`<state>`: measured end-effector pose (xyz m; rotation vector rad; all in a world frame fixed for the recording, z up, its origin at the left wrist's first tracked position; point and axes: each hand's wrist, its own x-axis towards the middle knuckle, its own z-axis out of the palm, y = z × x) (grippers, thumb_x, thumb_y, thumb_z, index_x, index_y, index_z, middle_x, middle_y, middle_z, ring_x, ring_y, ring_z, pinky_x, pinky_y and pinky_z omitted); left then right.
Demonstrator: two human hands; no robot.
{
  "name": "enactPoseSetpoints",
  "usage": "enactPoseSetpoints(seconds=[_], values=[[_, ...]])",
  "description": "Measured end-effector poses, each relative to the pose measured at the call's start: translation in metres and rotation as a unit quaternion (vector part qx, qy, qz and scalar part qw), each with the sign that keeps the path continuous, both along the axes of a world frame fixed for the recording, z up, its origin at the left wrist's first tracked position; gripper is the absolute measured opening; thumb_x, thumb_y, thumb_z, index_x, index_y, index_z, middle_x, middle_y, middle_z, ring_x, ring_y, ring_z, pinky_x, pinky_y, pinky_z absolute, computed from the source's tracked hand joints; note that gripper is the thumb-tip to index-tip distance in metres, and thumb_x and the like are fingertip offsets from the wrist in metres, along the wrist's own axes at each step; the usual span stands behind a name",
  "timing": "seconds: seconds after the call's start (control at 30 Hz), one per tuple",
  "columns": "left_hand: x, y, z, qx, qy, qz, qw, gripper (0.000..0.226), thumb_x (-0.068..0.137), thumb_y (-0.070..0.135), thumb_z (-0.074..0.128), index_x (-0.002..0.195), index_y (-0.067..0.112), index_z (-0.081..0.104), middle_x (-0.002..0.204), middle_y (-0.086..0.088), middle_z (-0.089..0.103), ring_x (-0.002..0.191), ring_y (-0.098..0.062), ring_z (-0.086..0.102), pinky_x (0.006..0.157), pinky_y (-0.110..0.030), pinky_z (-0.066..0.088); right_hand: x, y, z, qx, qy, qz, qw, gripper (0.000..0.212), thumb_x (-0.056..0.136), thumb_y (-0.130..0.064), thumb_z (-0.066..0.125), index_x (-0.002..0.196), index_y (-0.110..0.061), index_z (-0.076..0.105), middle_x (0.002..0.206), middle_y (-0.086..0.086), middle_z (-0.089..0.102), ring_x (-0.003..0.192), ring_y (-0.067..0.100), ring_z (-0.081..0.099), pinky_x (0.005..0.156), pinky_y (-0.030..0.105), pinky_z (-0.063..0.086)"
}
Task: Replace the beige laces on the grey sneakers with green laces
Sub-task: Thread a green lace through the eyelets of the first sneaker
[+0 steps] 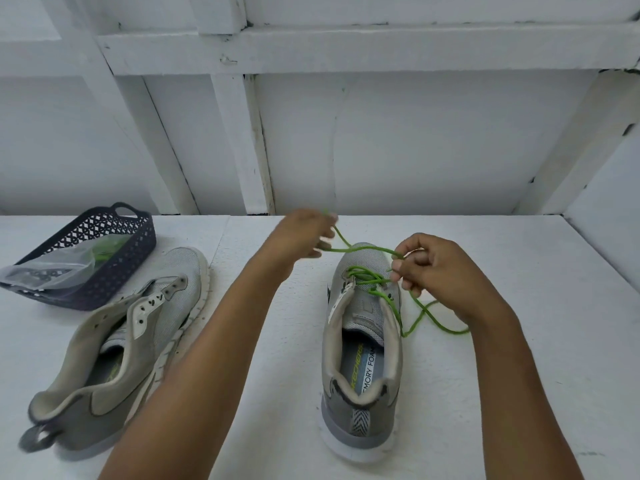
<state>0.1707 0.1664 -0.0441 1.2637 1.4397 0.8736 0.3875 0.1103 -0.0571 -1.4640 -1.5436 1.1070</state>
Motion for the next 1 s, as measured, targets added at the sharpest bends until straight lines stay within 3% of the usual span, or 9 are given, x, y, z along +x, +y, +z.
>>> enactPoseSetpoints(seconds=[0.07, 0.17, 0.27, 0.37, 0.43, 0.5, 0.67, 0.83, 1.0], values=[[0.003, -0.003, -0.008, 0.0, 0.151, -0.072, 0.986, 0.021, 0.096, 0.022, 0.057, 0.093, 0.004, 0.068, 0.089, -0.007, 0.066, 0.075, -0.019, 0.06, 0.067, -0.029, 0.046, 0.003, -0.001, -0.003, -0.03, 0.074, -0.009, 0.997, 0.007, 0.091, 0.003, 0.062, 0.093, -0.003, 0.066, 0.076, 0.013, 0.073, 0.06, 0.013, 0.062, 0.054, 0.023, 0.053], [0.01, -0.007, -0.016, 0.01, 0.262, -0.13, 0.956, 0.03, 0.093, 0.025, 0.056, 0.081, -0.001, 0.065, 0.076, -0.009, 0.055, 0.072, -0.019, 0.051, 0.066, -0.03, 0.038, 0.005, -0.004, -0.011, -0.076, 0.102, -0.012, 0.992, 0.005, 0.089, 0.007, 0.062, 0.093, 0.004, 0.065, 0.079, 0.016, 0.073, 0.059, 0.014, 0.065, 0.055, 0.022, 0.056], [0.014, -0.01, -0.015, 0.028, 0.265, -0.123, 0.956, 0.03, 0.098, 0.035, 0.049, 0.079, 0.014, 0.058, 0.077, -0.009, 0.056, 0.07, -0.019, 0.051, 0.066, -0.031, 0.036, 0.006, -0.005, -0.017, -0.096, 0.097, -0.022, 0.99, 0.007, 0.09, 0.006, 0.062, 0.089, 0.001, 0.067, 0.078, 0.015, 0.074, 0.058, 0.014, 0.065, 0.053, 0.021, 0.054], [0.011, -0.012, -0.015, 0.037, 0.229, -0.13, 0.964, 0.02, 0.095, 0.024, 0.044, 0.083, 0.016, 0.058, 0.086, -0.005, 0.061, 0.075, -0.019, 0.049, 0.07, -0.032, 0.037, 0.006, -0.006, -0.021, -0.102, 0.085, -0.02, 0.991, 0.007, 0.09, 0.003, 0.064, 0.086, -0.002, 0.068, 0.073, 0.009, 0.073, 0.057, 0.011, 0.064, 0.052, 0.019, 0.051], [0.01, -0.014, -0.015, 0.034, 0.182, -0.115, 0.976, 0.025, 0.094, 0.02, 0.045, 0.084, 0.011, 0.065, 0.088, 0.0, 0.07, 0.074, -0.017, 0.052, 0.068, -0.029, 0.038, 0.006, -0.005, -0.023, -0.096, 0.067, -0.014, 0.993, 0.007, 0.089, 0.0, 0.067, 0.085, -0.005, 0.07, 0.068, 0.003, 0.07, 0.058, 0.007, 0.062, 0.053, 0.017, 0.05], [0.009, -0.016, -0.013, 0.042, 0.157, -0.108, 0.981, 0.026, 0.093, 0.014, 0.046, 0.092, 0.017, 0.072, 0.09, 0.001, 0.072, 0.075, -0.012, 0.056, 0.065, -0.027, 0.04, 0.006, -0.004, -0.025, -0.097, 0.067, -0.012, 0.993, 0.006, 0.087, 0.0, 0.069, 0.086, -0.005, 0.072, 0.066, 0.001, 0.068, 0.058, 0.006, 0.062, 0.055, 0.017, 0.05], [0.01, -0.018, -0.012, 0.101, 0.23, -0.206, 0.946, 0.015, 0.089, 0.012, 0.063, 0.087, 0.022, 0.074, 0.075, 0.013, 0.067, 0.061, 0.005, 0.055, 0.061, -0.02, 0.044, 0.003, -0.002, -0.025, -0.092, 0.07, -0.023, 0.993, 0.006, 0.085, 0.003, 0.07, 0.085, -0.002, 0.072, 0.063, 0.001, 0.069, 0.056, 0.008, 0.063, 0.054, 0.018, 0.052], [0.019, -0.022, -0.016, 0.111, 0.28, -0.253, 0.919, 0.011, 0.088, 0.025, 0.07, 0.092, 0.019, 0.078, 0.087, 0.002, 0.072, 0.078, -0.013, 0.063, 0.07, -0.029, 0.051, 0.0, -0.001, -0.026, -0.072, 0.05, -0.028, 0.996, 0.008, 0.083, 0.004, 0.072, 0.082, -0.003, 0.07, 0.065, 0.005, 0.069, 0.057, 0.01, 0.064, 0.054, 0.019, 0.052], [0.028, -0.022, -0.014, 0.117, 0.33, -0.291, 0.89, 0.016, 0.088, 0.024, 0.069, 0.1, 0.023, 0.079, 0.085, 0.008, 0.07, 0.068, -0.001, 0.054, 0.054, -0.006, 0.036, -0.007, -0.001, -0.029, -0.073, 0.044, -0.04, 0.996, 0.014, 0.079, 0.0, 0.078, 0.085, 0.002, 0.065, 0.065, 0.012, 0.07, 0.057, 0.017, 0.065, 0.054, 0.025, 0.056]])
